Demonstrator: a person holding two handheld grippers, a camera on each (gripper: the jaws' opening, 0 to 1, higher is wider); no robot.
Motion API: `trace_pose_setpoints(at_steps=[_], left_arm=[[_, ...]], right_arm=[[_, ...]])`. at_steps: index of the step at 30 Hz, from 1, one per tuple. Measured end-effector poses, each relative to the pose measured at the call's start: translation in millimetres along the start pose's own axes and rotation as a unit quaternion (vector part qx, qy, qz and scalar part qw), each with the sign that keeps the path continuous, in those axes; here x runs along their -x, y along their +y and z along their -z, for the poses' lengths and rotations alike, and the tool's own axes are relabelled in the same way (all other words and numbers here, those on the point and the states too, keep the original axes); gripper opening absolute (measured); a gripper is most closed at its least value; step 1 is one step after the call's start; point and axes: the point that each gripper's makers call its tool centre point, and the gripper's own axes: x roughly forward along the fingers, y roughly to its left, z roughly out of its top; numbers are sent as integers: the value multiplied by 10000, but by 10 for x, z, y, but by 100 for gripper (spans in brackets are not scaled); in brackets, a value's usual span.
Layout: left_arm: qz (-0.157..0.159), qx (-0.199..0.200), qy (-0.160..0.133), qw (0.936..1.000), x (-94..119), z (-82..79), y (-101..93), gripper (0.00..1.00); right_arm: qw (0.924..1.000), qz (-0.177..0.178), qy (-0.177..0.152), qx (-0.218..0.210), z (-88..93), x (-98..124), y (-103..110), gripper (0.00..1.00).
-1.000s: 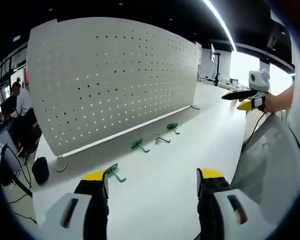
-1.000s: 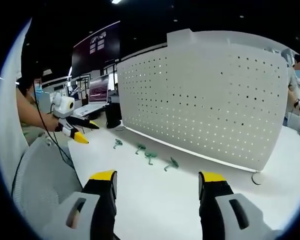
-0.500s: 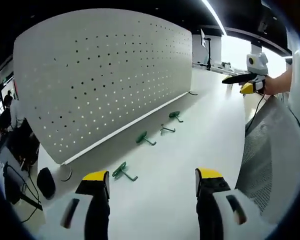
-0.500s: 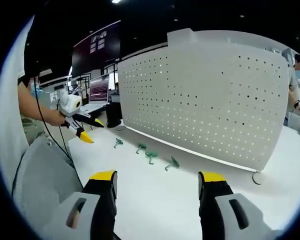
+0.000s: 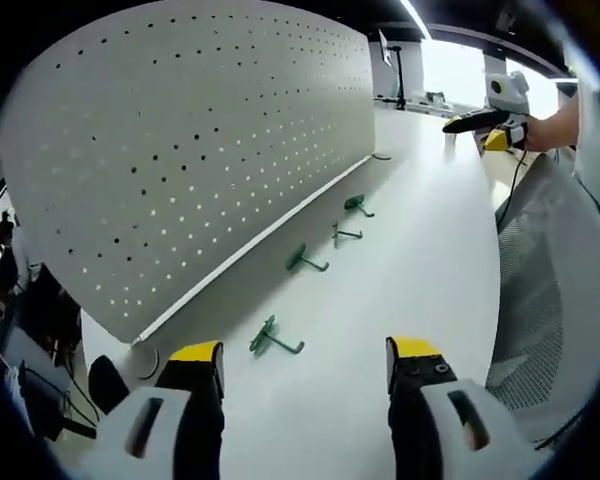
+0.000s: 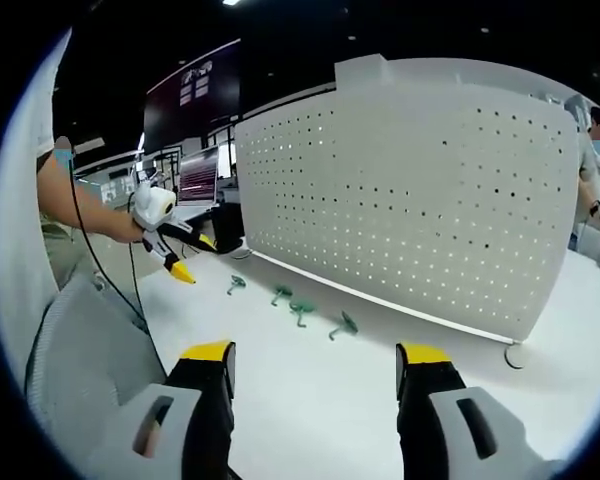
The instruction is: Insert the hook assembly into the mounting plate slot until the hook locks in place.
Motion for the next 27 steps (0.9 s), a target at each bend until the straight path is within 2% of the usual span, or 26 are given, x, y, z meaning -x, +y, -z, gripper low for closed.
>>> trace_pose_setpoints(at_steps=[4,8,12,27], left_arm=[[82,-141,123,9998,-42,34,19,66],[235,-411,372,9982,-93,108,23,64],[272,-477,397,9977,-130,114,62,65],[509,-1014,799,9903,-271,209,170,62]], right_arm=[[10000,-6,3,-20,7,2,8,63],[10000,-27,42,-8,20,1,20,62],[10000,-42,75,24,36,4,30,62],[9999,-40,104,-39,65,8,35,62]])
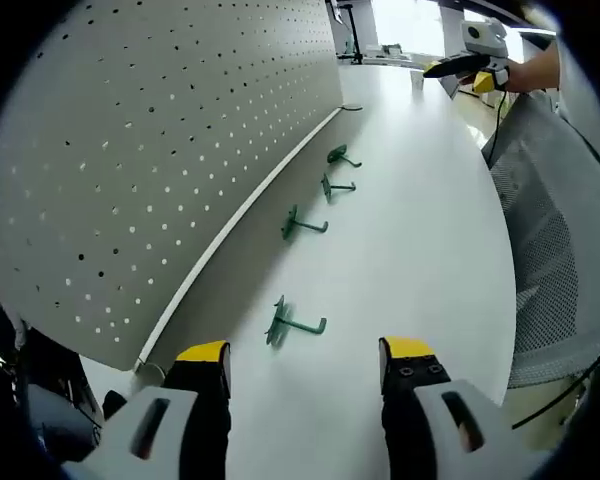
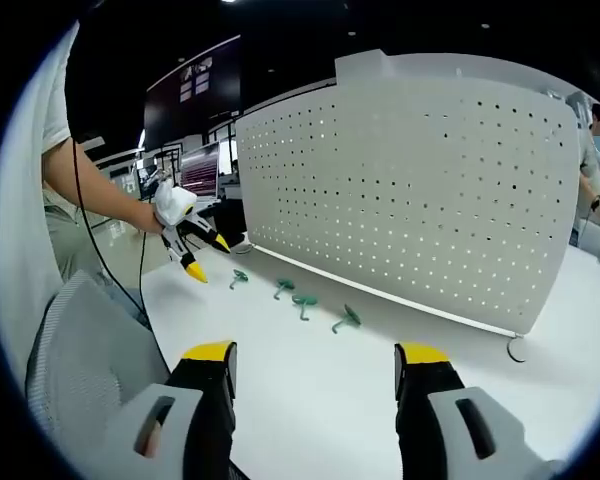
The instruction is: Insert the hook assembly into the mounting plate slot until the hook locks in place.
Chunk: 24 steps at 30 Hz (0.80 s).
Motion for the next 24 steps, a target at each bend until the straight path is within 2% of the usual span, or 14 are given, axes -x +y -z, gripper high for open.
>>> trace_pose_setpoints(at_steps=[2,5,12,24], left_arm=[[57,-78,55,9999,-27,12,1,62],[160,7,47,9999,-67,-22,9,62],[388,-308,279,9984,-164,7,8,62],[720,-452,503,9951,-262,54,54,61]], right_arm=[[10000,-1,9,16,6,-1,1,62],[10000,-10,17,15,15,-4,3,61],[10000,-33,28,-6,20,-4,4,61],[9999,-68,100,31,58,-6,18,61]])
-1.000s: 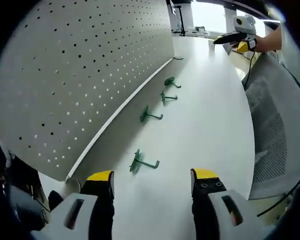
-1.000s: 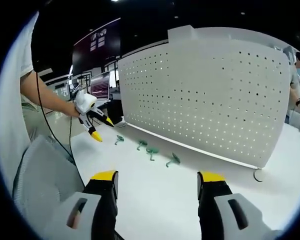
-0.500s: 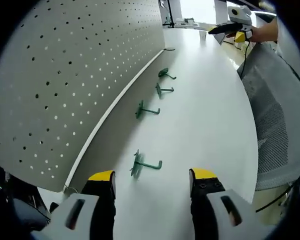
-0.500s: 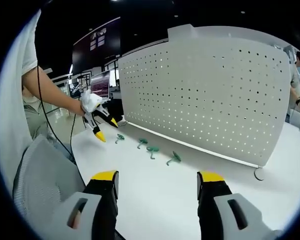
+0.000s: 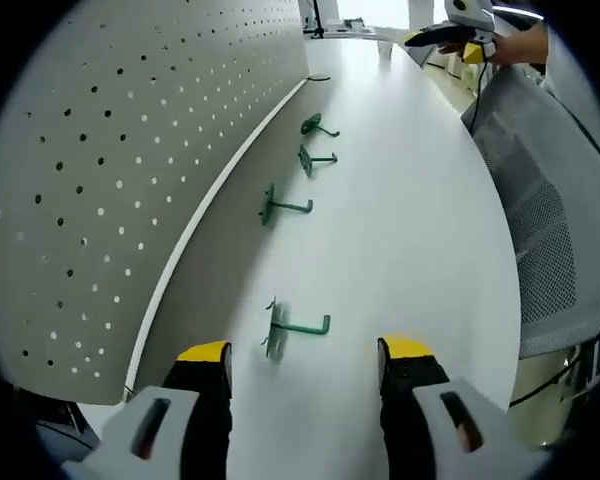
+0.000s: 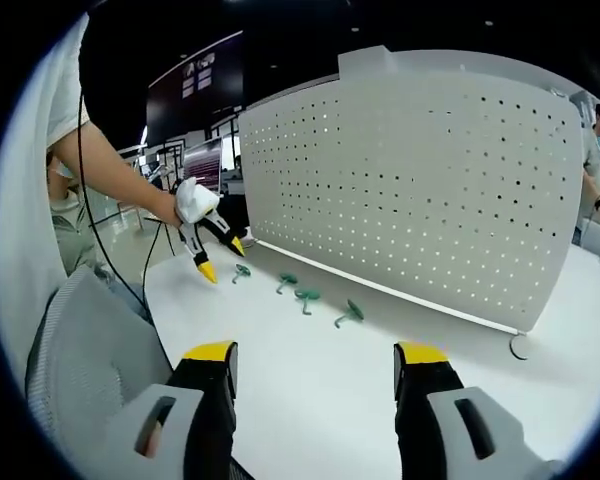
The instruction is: Insert the hook assembly into the mounting plate slot until the hook locks in place.
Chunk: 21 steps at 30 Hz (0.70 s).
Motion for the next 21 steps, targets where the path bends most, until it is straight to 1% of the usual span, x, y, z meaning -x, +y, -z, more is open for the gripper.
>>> trace_pose_setpoints(at_steps=[4,8,12,14,16,19,20,21], left_arm=[[125,-41,79,9999,-40,10,23,60],[275,-125,210,9993,-83,60,39,59],[442,-8,329,9985,-117,103,37,57],[473,-80,398,9981,-134,119,30,57],[502,-107,406,9979,-153,119,33,56],[554,-96,498,9972,-166,148,35,56],[538,-55,430,9976,-178,125,46,56],[554,-35,446,9975,-181,126,45,56]], right_arm=[[10000,-7,9,-12,4,-7,3,61],[10000,-15,25,-8,12,-10,6,61],[10000,13,44,-36,30,-2,-9,60],[10000,27,31,-59,26,4,-16,60],[10000,39,33,-56,28,7,-21,60],[10000,23,24,-71,37,9,-17,60],[10000,20,29,-29,36,10,-8,59],[10000,15,43,-22,39,8,-3,59]])
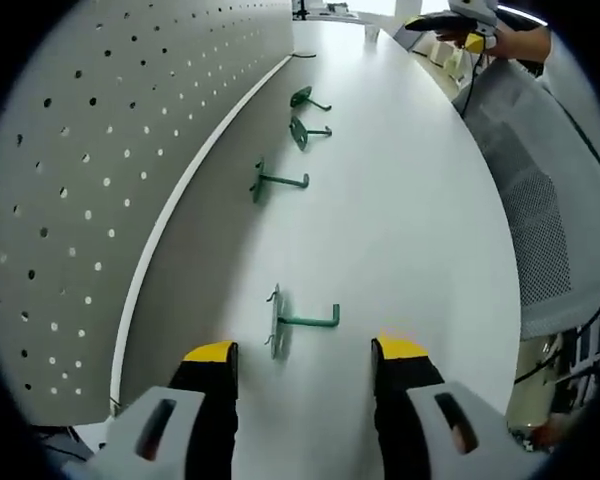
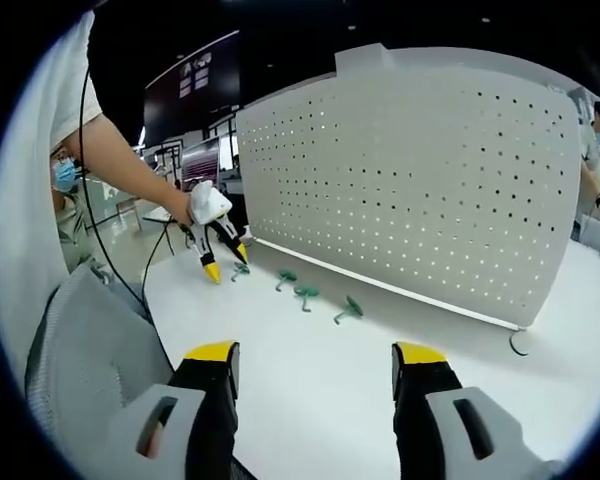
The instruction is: Insert the hook assembly into the mounting plate slot until the hook locks in place.
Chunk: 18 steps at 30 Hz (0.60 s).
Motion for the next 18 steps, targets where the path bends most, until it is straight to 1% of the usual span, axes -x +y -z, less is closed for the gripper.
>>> trace_pose_setpoints(at_steps=[4,7,10,15,18], left_arm=[[76,-58,-22,10000,-2,-10,-6,55],[73,-50,-32,10000,-2,-13,-2,55],[64,-61,-43,10000,0,-14,17,53],[46,-28,-81,10000,4,-27,34,45],[26,-23,-89,10000,7,-35,38,39]], right_arm=[[10000,-37,2,-4,8,-11,14,59],[10000,-60,-24,-25,-3,-9,23,59],[10000,-52,-13,-3,3,-6,18,59],[10000,-46,-33,-19,-6,-3,13,58],[10000,-32,-24,-8,0,-3,6,58]])
